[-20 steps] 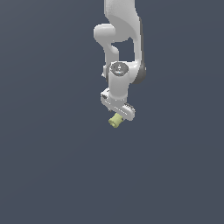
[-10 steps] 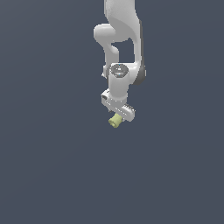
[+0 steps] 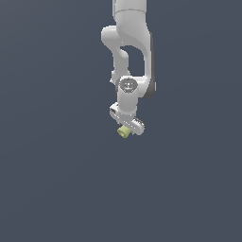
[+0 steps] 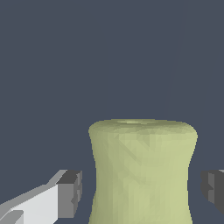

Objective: Pick up the object and move it to a goal position.

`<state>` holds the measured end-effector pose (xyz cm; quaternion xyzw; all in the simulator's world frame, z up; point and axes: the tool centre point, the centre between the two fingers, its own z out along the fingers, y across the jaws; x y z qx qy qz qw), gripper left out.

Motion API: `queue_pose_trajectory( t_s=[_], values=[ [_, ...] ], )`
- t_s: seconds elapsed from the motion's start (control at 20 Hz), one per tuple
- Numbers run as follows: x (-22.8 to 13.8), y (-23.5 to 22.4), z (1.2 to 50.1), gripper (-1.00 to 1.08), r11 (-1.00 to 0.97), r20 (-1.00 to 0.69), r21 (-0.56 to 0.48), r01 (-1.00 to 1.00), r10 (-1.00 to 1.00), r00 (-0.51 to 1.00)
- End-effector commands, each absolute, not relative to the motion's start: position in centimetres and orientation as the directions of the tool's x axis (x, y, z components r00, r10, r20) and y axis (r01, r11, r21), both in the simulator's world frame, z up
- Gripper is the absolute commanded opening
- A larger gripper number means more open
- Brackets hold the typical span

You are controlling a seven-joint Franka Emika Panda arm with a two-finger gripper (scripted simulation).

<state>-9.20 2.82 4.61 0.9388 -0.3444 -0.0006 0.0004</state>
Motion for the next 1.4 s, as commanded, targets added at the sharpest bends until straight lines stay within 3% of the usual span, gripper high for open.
queue_pose_trajectory(
  t_s=[0.0,0.1,0.15,0.85,1.35],
  values=[
    [-9.1,2.8,4.1,1.0,-0.762,0.0,0.0,-0.647,-0.647,0.762],
    [-9.1,2.8,4.0,1.0,-0.762,0.0,0.0,-0.647,-0.647,0.762],
    [-9.1,2.8,4.0,-1.0,-0.762,0.0,0.0,-0.647,-0.647,0.762],
    [-9.0,2.7,4.5,-1.0,-0.763,0.001,-0.001,-0.647,-0.647,0.763],
    [-7.4,1.4,9.1,-1.0,-0.762,0.001,-0.001,-0.647,-0.647,0.762]
  ],
)
